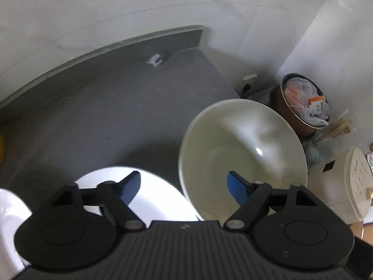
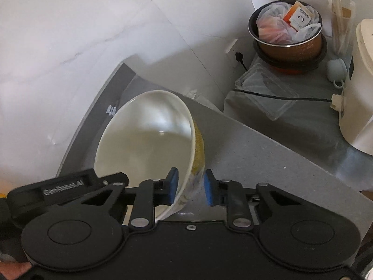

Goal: Organize plates and bowls

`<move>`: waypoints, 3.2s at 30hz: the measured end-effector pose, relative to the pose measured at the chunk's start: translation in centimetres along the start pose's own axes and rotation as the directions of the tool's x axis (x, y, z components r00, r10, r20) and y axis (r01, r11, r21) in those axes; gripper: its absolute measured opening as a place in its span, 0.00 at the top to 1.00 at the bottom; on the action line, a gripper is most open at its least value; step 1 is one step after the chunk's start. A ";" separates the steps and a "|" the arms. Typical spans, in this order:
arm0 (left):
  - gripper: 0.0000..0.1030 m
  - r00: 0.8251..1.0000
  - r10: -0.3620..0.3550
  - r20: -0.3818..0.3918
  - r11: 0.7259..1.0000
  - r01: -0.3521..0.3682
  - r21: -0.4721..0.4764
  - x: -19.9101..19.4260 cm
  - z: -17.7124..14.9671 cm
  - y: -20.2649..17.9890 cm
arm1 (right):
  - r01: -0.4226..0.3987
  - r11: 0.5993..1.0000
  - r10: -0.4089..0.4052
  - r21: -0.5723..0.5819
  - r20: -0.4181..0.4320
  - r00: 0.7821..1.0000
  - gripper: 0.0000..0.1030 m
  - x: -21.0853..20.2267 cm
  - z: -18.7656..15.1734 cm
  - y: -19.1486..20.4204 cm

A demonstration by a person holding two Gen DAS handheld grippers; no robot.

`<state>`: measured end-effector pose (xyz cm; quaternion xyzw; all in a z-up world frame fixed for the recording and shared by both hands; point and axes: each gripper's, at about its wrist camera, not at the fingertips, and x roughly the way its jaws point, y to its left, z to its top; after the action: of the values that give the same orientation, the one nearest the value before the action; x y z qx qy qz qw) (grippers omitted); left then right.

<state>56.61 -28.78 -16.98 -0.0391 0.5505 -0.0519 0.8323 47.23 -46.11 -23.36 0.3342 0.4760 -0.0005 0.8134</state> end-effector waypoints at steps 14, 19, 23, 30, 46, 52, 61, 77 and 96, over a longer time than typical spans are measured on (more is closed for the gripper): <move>0.78 0.996 -0.019 -0.087 0.997 0.012 -0.081 1.7 -0.4 0.8 | 0.041 0.999 -0.041 0.024 0.008 0.999 0.84 -1.3 -0.7 -0.4; 0.89 0.994 -0.065 -0.089 0.993 0.056 -0.101 1.1 -0.5 0.4 | 0.044 0.997 -0.044 0.065 0.008 0.999 0.84 -2.0 -1.0 -1.5; 0.95 0.992 -0.071 -0.105 0.992 0.059 -0.113 1.2 -1.2 0.2 | 0.039 0.996 -0.039 0.086 0.005 0.999 0.84 -2.6 -1.3 -2.1; 0.96 0.994 -0.073 -0.085 0.992 0.064 -0.107 0.0 -2.0 -0.2 | -0.008 0.997 0.006 0.083 0.027 1.000 0.84 -4.0 -2.0 -2.7; 0.96 0.999 -0.041 0.005 0.989 0.041 -0.144 -7.1 -3.2 1.2 | -0.095 0.995 0.095 -0.010 0.044 0.995 0.84 -9.2 -2.9 0.6; 0.96 0.999 -0.029 0.040 0.983 0.036 -0.182 -10.3 -4.4 2.4 | -0.103 0.994 0.104 -0.038 0.005 0.995 0.84 -11.1 -4.3 2.4; 0.96 0.998 -0.020 0.064 0.969 0.035 -0.245 -14.4 -7.6 5.1 | -0.132 0.984 0.129 -0.123 -0.027 0.991 0.83 -13.9 -7.2 4.3; 0.96 0.998 0.022 0.063 0.948 -0.001 -0.320 -18.3 -14.2 8.5 | -0.158 0.961 0.135 -0.226 -0.113 0.984 0.83 -15.2 -11.7 5.4; 0.96 0.998 0.056 -0.003 0.904 -0.052 -0.425 -16.5 -19.7 11.2 | -0.138 0.904 0.075 -0.405 -0.167 0.983 0.82 -13.9 -14.8 7.2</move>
<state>32.51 -15.70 -10.98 -0.2044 0.5456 0.0922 0.8075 30.51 -36.87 -13.43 0.1787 0.5051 0.1696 0.8271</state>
